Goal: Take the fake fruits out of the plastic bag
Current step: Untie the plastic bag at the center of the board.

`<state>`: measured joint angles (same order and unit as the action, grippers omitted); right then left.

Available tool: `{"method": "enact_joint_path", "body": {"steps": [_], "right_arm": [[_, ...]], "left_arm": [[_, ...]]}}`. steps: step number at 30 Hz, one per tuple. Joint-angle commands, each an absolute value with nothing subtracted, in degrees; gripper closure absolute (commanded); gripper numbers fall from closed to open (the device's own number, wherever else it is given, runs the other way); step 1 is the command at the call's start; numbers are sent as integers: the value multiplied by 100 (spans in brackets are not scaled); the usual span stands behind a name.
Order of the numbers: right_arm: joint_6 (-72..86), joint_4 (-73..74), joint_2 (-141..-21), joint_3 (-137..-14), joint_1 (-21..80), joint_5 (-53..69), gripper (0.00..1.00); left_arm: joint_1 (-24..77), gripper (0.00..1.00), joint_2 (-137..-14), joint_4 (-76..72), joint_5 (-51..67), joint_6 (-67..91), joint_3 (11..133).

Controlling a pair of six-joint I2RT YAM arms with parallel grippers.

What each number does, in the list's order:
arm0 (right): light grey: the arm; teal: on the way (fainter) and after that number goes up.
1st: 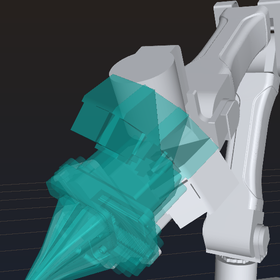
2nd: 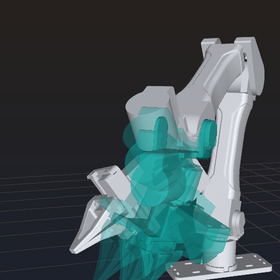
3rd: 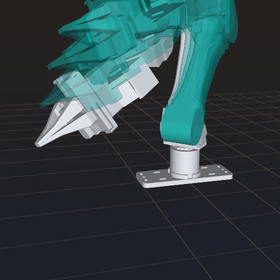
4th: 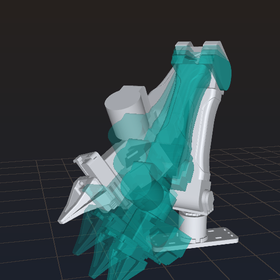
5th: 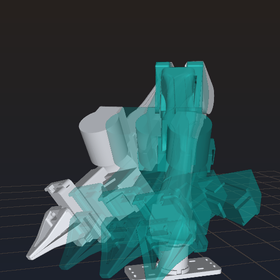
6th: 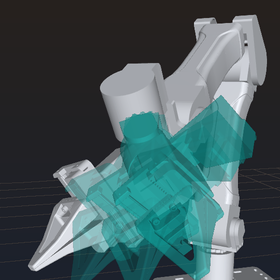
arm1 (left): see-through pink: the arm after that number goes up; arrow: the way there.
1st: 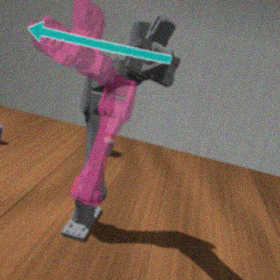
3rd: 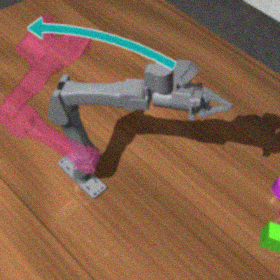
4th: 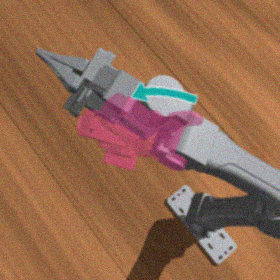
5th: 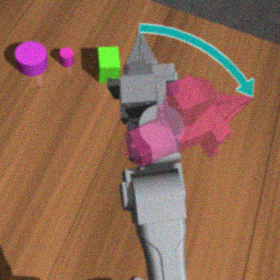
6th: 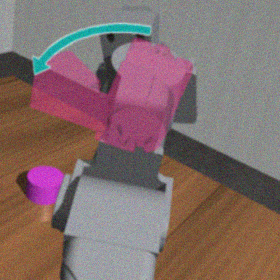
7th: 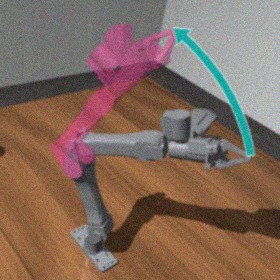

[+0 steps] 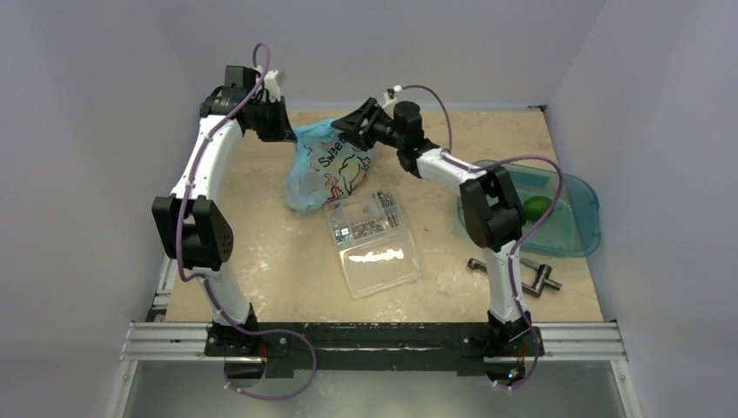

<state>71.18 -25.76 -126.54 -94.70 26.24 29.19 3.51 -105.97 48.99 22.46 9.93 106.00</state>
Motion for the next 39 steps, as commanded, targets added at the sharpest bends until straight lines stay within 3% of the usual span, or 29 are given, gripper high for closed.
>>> {"method": "enact_joint_path", "body": {"steps": [1, 13, 25, 33, 36, 39], "right_arm": [[6986, -2892, -12208, -9339, 3176, 2184, 43], [7769, -3143, -12516, -9310, 3466, 1523, 42], [8145, -3253, -12866, -9720, 3445, 1544, 57], [8214, -3362, -12794, -9731, 3402, 1488, 56], [8219, -3289, -12816, -9848, 3393, 1434, 60], [8266, -3417, -12817, -9876, 3370, 1458, 75]], "left_arm": [[342, 100, -10626, 4904, 2558, 1085, 10689], [343, 100, -10635, 4930, 2625, 1003, 10724], [413, 100, -10650, 4949, 2641, 967, 10732], [459, 100, -10679, 4974, 2648, 943, 10749], [487, 100, -10674, 4986, 2594, 915, 10750], [500, 100, -10667, 5009, 2518, 897, 10748]]}}
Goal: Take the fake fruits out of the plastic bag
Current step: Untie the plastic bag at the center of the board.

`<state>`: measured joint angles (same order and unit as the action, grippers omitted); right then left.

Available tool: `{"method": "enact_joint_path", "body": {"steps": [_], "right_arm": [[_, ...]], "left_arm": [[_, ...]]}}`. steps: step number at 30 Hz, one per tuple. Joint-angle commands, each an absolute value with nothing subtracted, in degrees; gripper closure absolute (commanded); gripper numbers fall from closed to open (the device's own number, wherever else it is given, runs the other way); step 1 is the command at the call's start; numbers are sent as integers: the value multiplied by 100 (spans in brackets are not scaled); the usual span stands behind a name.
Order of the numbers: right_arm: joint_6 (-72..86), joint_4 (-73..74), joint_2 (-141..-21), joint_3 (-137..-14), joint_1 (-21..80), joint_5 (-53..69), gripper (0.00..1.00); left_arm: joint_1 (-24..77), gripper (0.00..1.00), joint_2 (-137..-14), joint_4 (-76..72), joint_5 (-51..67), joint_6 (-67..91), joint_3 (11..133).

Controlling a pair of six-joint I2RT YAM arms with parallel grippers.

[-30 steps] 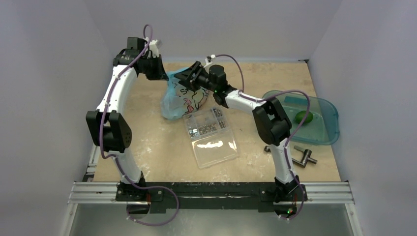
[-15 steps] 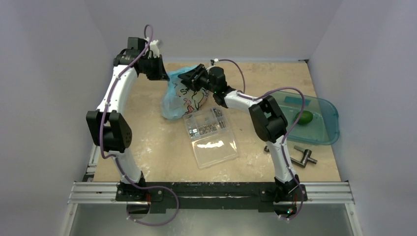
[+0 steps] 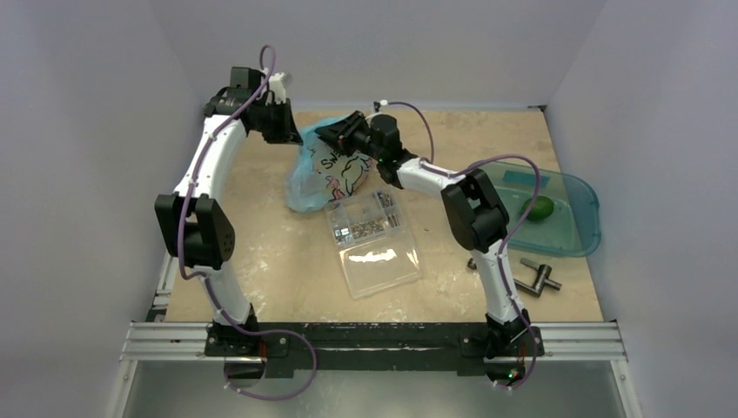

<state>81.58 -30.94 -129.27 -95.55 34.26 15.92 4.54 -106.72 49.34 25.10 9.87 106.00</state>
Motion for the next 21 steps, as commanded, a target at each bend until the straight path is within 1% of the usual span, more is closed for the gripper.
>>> {"method": "enact_joint_path", "body": {"steps": [1, 2, 6, 10, 15, 21], "right_arm": [[8250, -3417, -12809, -9886, 3359, 1477, 83], [8251, -3434, -12807, -9881, 3352, 1506, 89], [8347, -3574, -12754, -9695, 3156, 1750, 100], [8306, -3639, -12895, -9860, 2682, 2407, 100], [8127, -3524, -13204, -10249, 2150, 3300, 100], [7946, -3671, -13288, -9985, 1748, 3283, 100]], "left_arm": [[503, 100, -10665, 5017, 2458, 892, 10749], [498, 100, -10650, 5018, 2380, 896, 10742], [456, 100, -10485, 4961, 1933, 920, 10638], [282, 100, -10420, 4991, 1803, 819, 10637], [58, 100, -10485, 5019, 1966, 869, 10687], [0, 100, -10450, 4988, 1968, 870, 10644]]}}
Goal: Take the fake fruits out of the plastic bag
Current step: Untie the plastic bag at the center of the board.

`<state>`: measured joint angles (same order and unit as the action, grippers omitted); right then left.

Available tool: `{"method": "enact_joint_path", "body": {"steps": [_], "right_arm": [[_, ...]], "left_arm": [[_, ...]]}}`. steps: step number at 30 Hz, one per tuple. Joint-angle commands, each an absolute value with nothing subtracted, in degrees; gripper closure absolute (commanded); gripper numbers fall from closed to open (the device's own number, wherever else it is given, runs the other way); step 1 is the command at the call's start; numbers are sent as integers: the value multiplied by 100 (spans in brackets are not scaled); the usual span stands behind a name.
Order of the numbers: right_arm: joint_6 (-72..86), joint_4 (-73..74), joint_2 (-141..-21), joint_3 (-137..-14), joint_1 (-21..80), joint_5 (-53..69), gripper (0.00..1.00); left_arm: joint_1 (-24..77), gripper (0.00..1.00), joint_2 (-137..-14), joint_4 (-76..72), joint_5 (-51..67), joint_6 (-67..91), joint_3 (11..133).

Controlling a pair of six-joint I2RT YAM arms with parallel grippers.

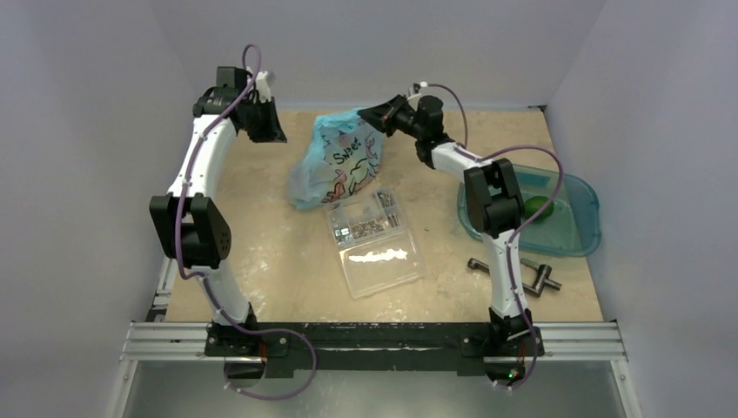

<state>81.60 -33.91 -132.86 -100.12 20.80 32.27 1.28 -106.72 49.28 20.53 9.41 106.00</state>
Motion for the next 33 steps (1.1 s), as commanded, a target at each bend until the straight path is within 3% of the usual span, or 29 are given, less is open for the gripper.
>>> {"method": "enact_joint_path", "body": {"steps": [1, 9, 10, 11, 13, 24, 28, 33], "right_arm": [[7964, -3701, -13375, -10058, 1718, 3320, 100], [8143, -4046, -13497, -10228, 1765, 3467, 100], [8161, -4174, -13407, -10096, 1785, 3521, 100], [8223, -4471, -13257, -9846, 1822, 3734, 100], [8329, -4759, -13204, -9686, 1865, 3983, 100], [8305, -5513, -13146, -9345, 2200, 5066, 100], [8354, -5717, -13086, -9186, 2307, 5215, 100], [8149, -5626, -12961, -9008, 2449, 5383, 100]], "left_arm": [[0, 100, -10450, 4985, 1990, 870, 10644], [0, 100, -10444, 4870, 2945, 796, 10753], [0, 96, -10431, 4798, 3121, 811, 10735], [7, 81, -10370, 4571, 3419, 862, 10611], [34, 75, -10319, 4406, 3562, 870, 10522], [448, 60, -10023, 4155, 3344, 542, 10256], [631, 48, -9993, 4184, 2905, 426, 10231], [734, 45, -9945, 4052, 2595, 519, 10166]]}}
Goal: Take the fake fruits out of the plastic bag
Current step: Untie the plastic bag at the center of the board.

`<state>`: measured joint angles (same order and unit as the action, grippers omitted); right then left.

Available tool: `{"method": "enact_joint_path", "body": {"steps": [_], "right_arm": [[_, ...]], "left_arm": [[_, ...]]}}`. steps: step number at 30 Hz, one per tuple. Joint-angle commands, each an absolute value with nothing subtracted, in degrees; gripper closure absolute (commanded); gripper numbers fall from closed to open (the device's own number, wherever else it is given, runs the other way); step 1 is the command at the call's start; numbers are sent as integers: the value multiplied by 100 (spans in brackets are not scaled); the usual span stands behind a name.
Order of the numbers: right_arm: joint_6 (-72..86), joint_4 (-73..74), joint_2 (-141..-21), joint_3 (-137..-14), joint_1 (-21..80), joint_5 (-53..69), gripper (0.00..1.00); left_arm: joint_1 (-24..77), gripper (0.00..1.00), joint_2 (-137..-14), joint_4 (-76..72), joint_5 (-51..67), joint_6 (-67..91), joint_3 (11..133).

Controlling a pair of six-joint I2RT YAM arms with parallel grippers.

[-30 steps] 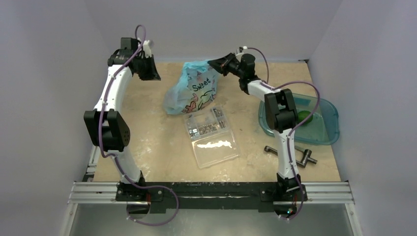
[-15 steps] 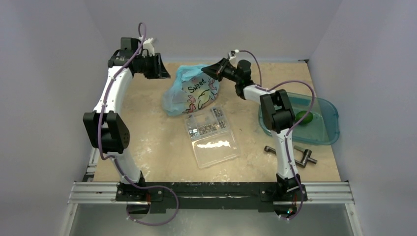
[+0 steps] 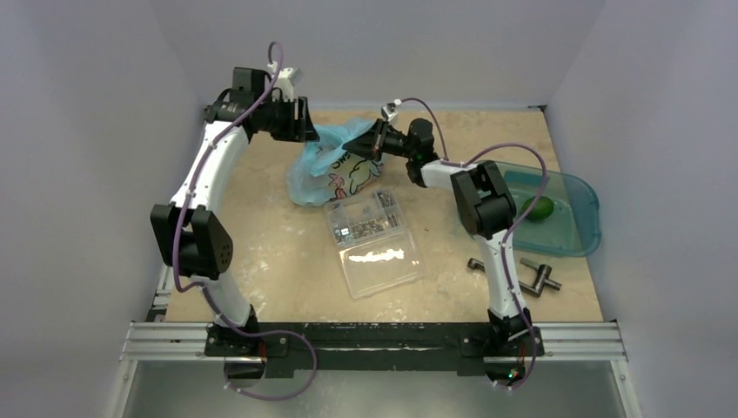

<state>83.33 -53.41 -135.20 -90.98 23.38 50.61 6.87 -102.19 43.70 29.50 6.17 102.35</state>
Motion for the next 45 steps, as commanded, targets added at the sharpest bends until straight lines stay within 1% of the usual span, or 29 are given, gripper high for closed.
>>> {"method": "enact_joint_path", "body": {"steps": [1, 5, 9, 13, 16, 23, 28, 31, 34, 36, 39, 42, 43, 45], "right_arm": [[8121, -5606, -12937, -8956, 2473, 5383, 100], [8015, -5545, -12866, -8863, 2509, 5385, 100], [7861, -5338, -12848, -8950, 2521, 5397, 100], [7875, -5356, -12904, -9008, 2531, 5419, 100], [7893, -5390, -12934, -9017, 2531, 5453, 100], [7862, -5417, -12932, -8993, 2540, 5535, 100], [7867, -5443, -12949, -9022, 2538, 5557, 100], [7901, -5484, -12934, -9015, 2534, 5593, 100], [7857, -5499, -12860, -8972, 2539, 5636, 100], [7853, -5533, -12811, -8913, 2540, 5697, 100], [7856, -5601, -12750, -8848, 2517, 5739, 100], [7965, -5752, -12754, -8833, 2519, 5740, 100], [8004, -5812, -12759, -8825, 2512, 5745, 100], [8040, -5876, -12764, -8830, 2514, 5739, 100]], "left_arm": [[760, 45, -9941, 3978, 2566, 564, 10161], [1029, 45, -10109, 4015, 1989, 638, 10369], [1359, 45, -10499, 4404, 1300, 313, 10825], [1505, 45, -10684, 4595, 717, 41, 11003], [1555, 45, -10799, 4619, 650, 22, 11053], [1932, 45, -11096, 4782, -187, -452, 11333], [2040, 43, -11390, 5028, -844, -560, 11443], [2039, 36, -11487, 5056, -1141, -546, 11527], [2039, 36, -11560, 5111, -1249, -532, 11668], [2039, 40, -11651, 5181, -1326, -519, 11750], [2019, 51, -11870, 5345, -1512, -538, 11873], [1904, 60, -11978, 5551, -1293, -375, 12037], [1849, 64, -11956, 5562, -1232, -342, 12056], [1726, 76, -11862, 5570, -1117, -301, 11993]]}}
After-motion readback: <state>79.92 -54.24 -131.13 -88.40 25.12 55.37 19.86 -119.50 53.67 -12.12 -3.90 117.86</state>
